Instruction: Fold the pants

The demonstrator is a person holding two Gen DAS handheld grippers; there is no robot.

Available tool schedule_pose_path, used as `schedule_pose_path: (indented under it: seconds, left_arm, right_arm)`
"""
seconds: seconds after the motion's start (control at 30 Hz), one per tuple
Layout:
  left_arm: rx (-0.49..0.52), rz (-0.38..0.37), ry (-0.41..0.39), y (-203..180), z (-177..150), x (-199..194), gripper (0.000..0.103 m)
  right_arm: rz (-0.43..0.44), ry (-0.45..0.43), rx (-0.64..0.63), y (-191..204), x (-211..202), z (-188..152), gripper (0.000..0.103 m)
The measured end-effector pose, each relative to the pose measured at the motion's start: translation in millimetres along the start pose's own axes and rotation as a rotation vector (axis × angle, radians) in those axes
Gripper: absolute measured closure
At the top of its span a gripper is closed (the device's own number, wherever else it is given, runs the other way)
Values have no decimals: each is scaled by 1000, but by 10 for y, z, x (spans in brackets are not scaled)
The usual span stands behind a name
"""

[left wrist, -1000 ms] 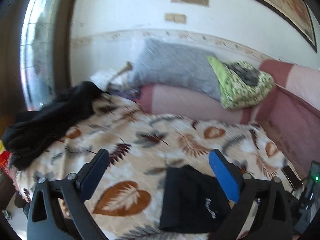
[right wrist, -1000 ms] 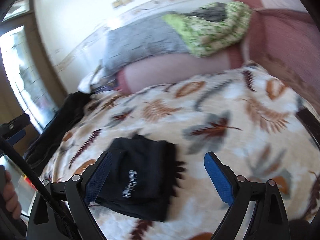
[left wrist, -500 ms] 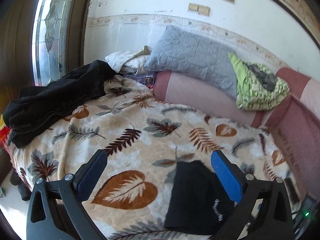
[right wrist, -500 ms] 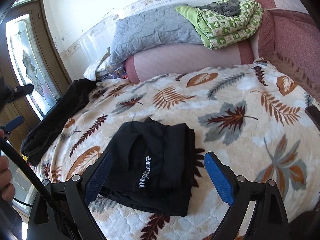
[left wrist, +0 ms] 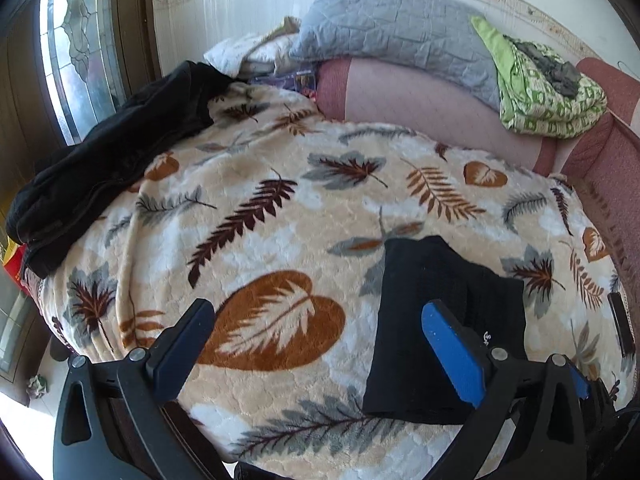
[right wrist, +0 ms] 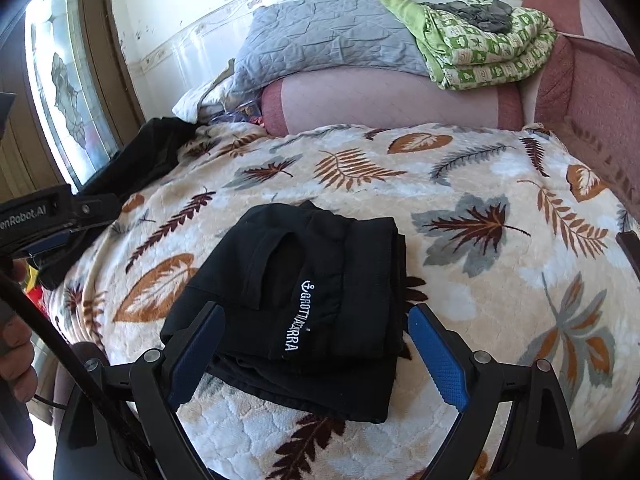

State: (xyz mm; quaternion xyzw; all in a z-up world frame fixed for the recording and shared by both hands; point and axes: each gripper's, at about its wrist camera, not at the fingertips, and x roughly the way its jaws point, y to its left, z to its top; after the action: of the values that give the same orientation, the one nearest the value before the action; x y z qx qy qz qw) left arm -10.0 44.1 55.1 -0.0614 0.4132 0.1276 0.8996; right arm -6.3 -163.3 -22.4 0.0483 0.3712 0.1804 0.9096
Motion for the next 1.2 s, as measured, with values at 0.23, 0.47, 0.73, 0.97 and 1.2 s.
schedule_pose_path:
  seconds: [0.23, 0.47, 0.73, 0.97, 1.2]
  left_arm:
    - [35, 44, 27, -53, -38, 95, 0]
    - [57, 48, 48, -92, -78, 134, 0]
    - [71, 46, 68, -120, -125, 162, 0]
    - [88, 35, 95, -162, -181, 215, 0]
    - [99, 25, 152, -187, -275, 327, 0]
  right_arm:
    - [2, 36, 28, -62, 85, -28, 7]
    - [4, 44, 10, -31, 102, -42, 7]
    - [3, 58, 6, -20, 127, -80, 7]
    - [-2, 62, 11, -26, 135, -93, 7]
    - [-20, 67, 21, -48, 138, -112, 7]
